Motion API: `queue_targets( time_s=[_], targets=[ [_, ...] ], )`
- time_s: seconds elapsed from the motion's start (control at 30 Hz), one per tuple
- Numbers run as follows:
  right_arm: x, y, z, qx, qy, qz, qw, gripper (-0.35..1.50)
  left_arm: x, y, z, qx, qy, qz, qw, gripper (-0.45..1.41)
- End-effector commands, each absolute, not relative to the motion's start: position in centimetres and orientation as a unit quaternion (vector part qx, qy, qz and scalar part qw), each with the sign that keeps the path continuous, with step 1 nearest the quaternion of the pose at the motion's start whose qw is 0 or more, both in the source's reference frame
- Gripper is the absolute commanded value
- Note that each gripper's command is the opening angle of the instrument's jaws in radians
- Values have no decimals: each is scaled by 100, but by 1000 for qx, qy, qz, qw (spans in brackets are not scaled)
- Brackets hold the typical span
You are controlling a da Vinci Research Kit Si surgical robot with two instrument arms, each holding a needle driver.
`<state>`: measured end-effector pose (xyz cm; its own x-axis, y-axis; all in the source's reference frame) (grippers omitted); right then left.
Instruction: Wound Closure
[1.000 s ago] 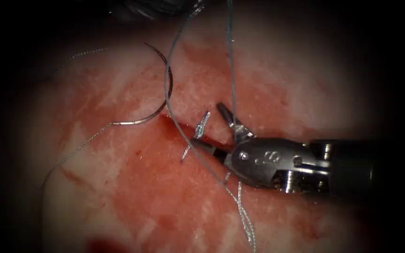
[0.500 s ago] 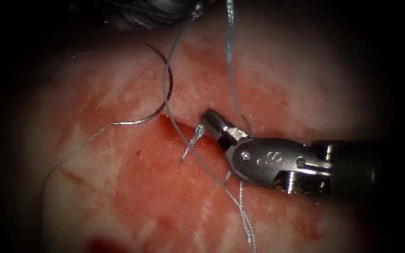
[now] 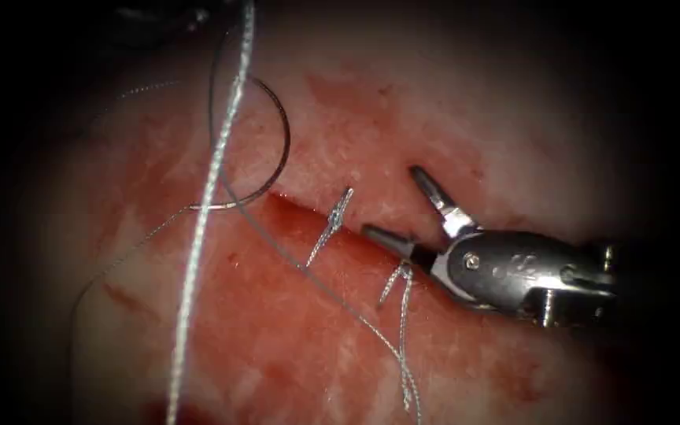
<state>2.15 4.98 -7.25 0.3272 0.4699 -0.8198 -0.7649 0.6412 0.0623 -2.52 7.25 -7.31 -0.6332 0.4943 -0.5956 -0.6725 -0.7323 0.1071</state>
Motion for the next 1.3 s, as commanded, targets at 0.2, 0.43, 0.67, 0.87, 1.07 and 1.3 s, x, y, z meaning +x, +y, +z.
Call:
queue_targets(
  time_s=[0.2, 0.43, 0.67, 0.87, 1.07, 1.3],
  targets=[
    [155, 496, -735, -178, 420, 395, 797, 101, -157, 703, -737, -258, 174, 896, 319, -35],
    [147, 493, -736, -180, 418, 396, 797, 104, -99, 694, -755, -258, 186, 892, 321, -35],
    [157, 491, -737, -177, 424, 394, 796, 109, -111, 700, -747, -417, 175, 805, 385, -35],
    [158, 488, -736, -173, 426, 390, 798, 109, -143, 674, -712, -504, 43, 821, 264, -9],
    [157, 486, -738, -171, 426, 389, 799, 109, -128, 663, -696, -494, 20, 837, 235, -5],
    [157, 485, -737, -168, 429, 386, 799, 108, -109, 656, -696, -494, -38, 833, 247, 24]
  ],
)
